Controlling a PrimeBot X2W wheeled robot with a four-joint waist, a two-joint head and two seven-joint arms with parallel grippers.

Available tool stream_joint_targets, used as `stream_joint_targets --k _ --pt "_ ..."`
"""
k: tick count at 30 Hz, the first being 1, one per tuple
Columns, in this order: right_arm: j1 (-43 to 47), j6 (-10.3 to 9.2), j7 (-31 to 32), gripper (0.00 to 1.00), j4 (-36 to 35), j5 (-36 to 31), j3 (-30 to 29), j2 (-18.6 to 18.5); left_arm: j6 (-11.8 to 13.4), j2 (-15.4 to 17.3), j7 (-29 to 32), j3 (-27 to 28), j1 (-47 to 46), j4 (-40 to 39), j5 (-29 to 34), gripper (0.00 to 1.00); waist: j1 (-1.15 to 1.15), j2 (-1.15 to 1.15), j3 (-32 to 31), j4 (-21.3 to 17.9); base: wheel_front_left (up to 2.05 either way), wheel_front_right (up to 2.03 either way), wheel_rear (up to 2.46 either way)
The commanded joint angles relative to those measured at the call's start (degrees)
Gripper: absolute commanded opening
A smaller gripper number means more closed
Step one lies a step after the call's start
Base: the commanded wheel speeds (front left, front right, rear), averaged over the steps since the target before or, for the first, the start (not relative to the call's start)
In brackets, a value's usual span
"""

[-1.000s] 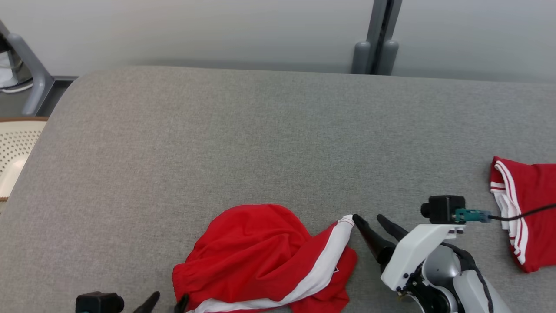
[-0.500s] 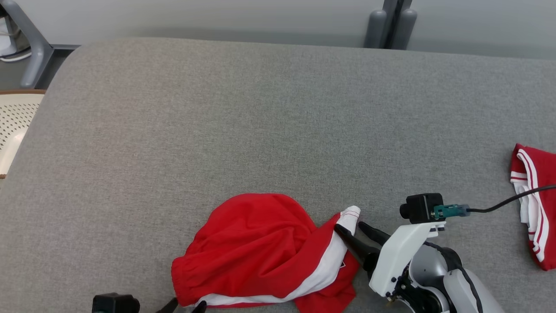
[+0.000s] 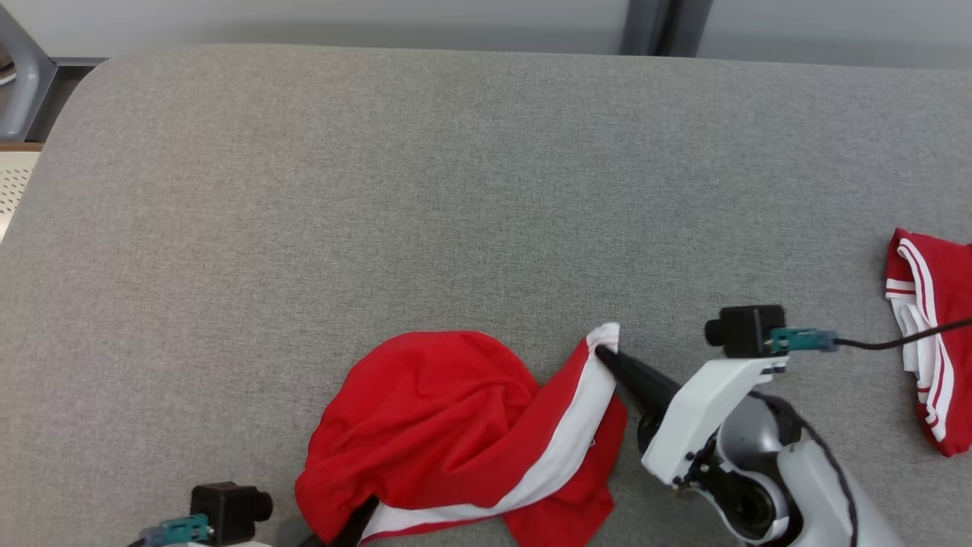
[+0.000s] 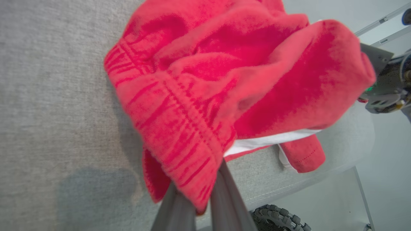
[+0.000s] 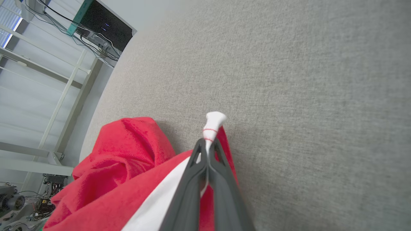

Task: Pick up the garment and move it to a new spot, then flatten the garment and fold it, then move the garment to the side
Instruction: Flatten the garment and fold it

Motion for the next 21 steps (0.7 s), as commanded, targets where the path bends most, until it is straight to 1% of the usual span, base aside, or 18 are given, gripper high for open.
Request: stream_joint_targets --k 1,3,8,9,13,15,21 --pt "-0.5 0.05 -1.0 0.0 -1.7 0.7 -1.1 -0.8 -0.1 1.4 -1.1 -0.1 -0.8 -1.3 -1.4 0.0 0.0 0.0 0.0 -0.3 0.0 0.0 0.0" --pt "0.2 0.05 -1.7 0.0 -4.0 1.5 -2.3 -1.1 -0.1 2.7 -1.8 0.1 -0.6 -4.1 -2.8 0.0 0.0 0.0 -0.2 -0.7 0.0 0.0 0.0" --pt "2.7 0.05 -2.6 0.0 -11.1 3.0 -5.1 -2.3 -0.1 6.4 -2.3 2.5 1.0 -14.0 -6.0 0.0 0.0 0.0 -0.9 -1.6 0.0 0.0 0.0" --pt "2.7 0.05 -2.6 0.0 -11.1 3.0 -5.1 -2.3 -0.1 6.4 -2.3 2.5 1.0 -14.0 -6.0 0.0 0.0 0.0 -0.9 -1.6 0.0 0.0 0.0" --pt "4.5 0.05 -2.6 0.0 -16.4 3.4 -6.7 -2.4 0.4 8.1 -1.5 4.1 2.2 -21.1 -7.5 0.0 0.0 0.0 -1.4 -2.8 0.0 0.0 0.0" --pt "5.3 0.05 -2.6 0.0 -18.9 3.6 -7.6 -2.3 0.9 8.5 -0.9 4.5 2.6 -24.1 -8.2 0.0 0.0 0.0 -1.8 -3.6 0.0 0.0 0.0" --pt "7.7 0.05 -1.2 0.0 -27.3 3.1 -10.9 -2.8 1.0 9.8 0.6 5.3 3.3 -32.4 -10.7 0.0 0.0 0.0 -2.9 -5.8 0.0 0.0 0.0"
